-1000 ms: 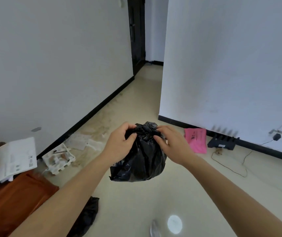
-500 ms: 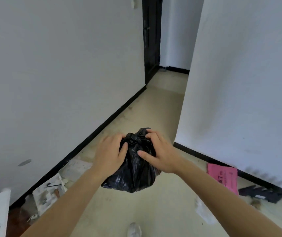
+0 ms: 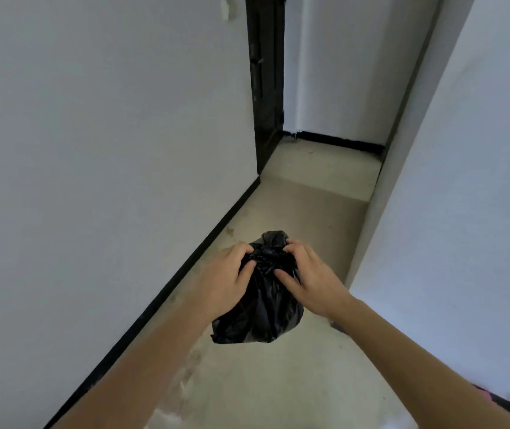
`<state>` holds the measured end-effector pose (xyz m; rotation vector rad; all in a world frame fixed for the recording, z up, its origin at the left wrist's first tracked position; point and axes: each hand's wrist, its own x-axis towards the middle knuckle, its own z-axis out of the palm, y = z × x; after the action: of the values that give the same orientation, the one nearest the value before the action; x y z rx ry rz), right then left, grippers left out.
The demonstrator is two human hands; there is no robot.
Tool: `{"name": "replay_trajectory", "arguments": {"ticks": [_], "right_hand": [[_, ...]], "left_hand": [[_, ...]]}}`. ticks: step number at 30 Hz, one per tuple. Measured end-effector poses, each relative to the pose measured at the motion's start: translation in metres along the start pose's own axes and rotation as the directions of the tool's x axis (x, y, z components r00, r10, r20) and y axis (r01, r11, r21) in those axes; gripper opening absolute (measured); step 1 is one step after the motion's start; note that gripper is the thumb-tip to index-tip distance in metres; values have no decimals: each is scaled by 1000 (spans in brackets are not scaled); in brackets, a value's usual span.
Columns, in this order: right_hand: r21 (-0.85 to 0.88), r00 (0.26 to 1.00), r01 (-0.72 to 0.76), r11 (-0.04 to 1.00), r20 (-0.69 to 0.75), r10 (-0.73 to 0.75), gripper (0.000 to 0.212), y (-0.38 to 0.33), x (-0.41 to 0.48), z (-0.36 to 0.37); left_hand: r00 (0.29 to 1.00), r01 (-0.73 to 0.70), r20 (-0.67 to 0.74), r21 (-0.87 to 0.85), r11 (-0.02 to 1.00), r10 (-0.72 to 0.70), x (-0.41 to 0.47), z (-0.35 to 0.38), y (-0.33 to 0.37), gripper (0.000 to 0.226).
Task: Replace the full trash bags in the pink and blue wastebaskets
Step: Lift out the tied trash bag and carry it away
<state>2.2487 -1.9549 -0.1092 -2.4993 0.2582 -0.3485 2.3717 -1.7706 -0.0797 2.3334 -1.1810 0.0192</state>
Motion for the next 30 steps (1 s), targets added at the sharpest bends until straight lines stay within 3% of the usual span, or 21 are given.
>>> {"name": "replay_trajectory", "arguments": {"ticks": [6, 12, 19, 27, 30], "right_hand": [[-103, 997, -26, 994, -76, 19, 40, 106, 164, 3], [-156, 999, -4, 988, -51, -4, 38, 175, 322, -3], [-253, 996, 94, 963, 31, -89, 38, 220, 498, 14], [-332, 992, 38, 943, 126, 4, 40, 286, 686, 45], [-370, 996, 12, 929, 91, 24, 41, 306, 747, 46]], "left_hand": [[994, -39, -94, 78, 996, 46, 174, 48, -61, 19], [998, 5, -66, 250, 968, 12, 322, 70, -115, 14], [993, 102, -85, 238, 966, -84, 466, 78, -209, 8], [997, 81, -6, 209, 975, -81, 638, 108, -329, 13], [997, 75, 16, 206, 976, -80, 704, 111, -363, 19]]}}
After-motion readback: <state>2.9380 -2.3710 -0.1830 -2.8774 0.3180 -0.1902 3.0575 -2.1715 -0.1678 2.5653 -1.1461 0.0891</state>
